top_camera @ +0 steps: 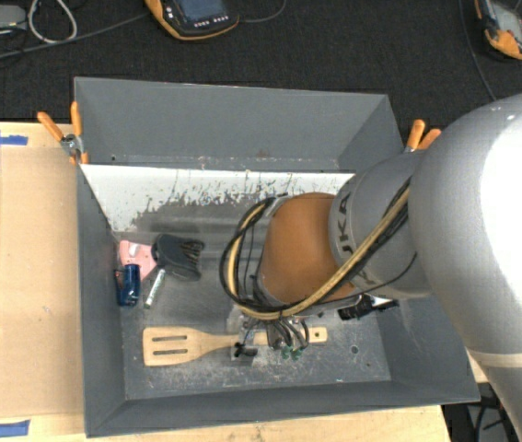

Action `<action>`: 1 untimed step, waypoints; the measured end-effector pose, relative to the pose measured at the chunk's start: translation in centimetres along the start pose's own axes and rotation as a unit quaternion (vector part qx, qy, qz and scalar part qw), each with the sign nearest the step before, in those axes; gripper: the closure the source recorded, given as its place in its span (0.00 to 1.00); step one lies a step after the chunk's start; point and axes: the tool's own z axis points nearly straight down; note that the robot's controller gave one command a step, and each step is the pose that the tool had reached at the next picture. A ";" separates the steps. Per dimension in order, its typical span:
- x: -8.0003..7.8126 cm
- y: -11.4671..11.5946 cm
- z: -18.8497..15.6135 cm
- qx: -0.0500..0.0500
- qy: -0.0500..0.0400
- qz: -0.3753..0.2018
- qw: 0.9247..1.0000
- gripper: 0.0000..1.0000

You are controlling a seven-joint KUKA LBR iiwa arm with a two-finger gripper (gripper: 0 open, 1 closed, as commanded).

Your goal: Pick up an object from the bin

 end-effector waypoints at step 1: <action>0.0 0.0 0.0 0.000 0.000 0.000 1.000 1.00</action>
Offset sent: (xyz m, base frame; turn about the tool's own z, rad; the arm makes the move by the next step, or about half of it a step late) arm 0.0000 0.0001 0.0025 -0.0005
